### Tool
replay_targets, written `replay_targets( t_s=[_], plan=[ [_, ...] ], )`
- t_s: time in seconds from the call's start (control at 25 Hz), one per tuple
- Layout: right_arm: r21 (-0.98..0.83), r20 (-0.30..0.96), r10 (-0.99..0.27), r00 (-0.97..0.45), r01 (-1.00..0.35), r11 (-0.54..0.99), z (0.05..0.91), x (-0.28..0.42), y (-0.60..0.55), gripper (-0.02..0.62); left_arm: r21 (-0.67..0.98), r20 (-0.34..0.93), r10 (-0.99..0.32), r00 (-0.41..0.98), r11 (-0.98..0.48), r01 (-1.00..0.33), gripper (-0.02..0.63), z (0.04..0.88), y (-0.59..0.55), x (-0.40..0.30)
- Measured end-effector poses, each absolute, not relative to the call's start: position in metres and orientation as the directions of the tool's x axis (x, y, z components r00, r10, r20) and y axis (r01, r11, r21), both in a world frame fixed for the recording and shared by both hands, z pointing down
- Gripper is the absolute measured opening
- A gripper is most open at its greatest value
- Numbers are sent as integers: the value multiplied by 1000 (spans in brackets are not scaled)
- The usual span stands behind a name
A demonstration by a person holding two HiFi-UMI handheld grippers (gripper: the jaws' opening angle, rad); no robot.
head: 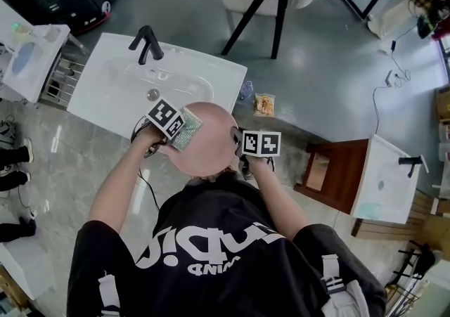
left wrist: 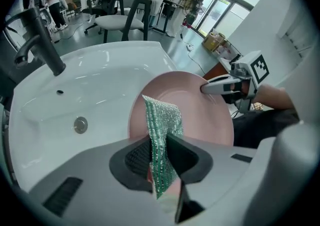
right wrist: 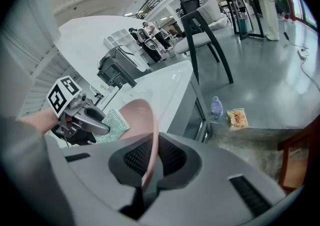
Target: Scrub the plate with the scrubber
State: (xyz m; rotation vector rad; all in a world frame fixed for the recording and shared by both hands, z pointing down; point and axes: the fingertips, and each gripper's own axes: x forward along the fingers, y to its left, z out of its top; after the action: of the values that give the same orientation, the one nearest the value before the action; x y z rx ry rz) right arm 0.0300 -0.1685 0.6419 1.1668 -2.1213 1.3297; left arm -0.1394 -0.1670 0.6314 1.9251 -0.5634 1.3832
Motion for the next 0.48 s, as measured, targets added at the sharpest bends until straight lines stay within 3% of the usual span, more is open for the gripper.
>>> replay_targets(
  t_s=[0.48],
  plan=[
    [-547, 676, -486, -553, -819, 171, 642, 31, -172, 29, 357, 913, 115, 392, -688, -632, 97, 635, -116, -115]
  ],
)
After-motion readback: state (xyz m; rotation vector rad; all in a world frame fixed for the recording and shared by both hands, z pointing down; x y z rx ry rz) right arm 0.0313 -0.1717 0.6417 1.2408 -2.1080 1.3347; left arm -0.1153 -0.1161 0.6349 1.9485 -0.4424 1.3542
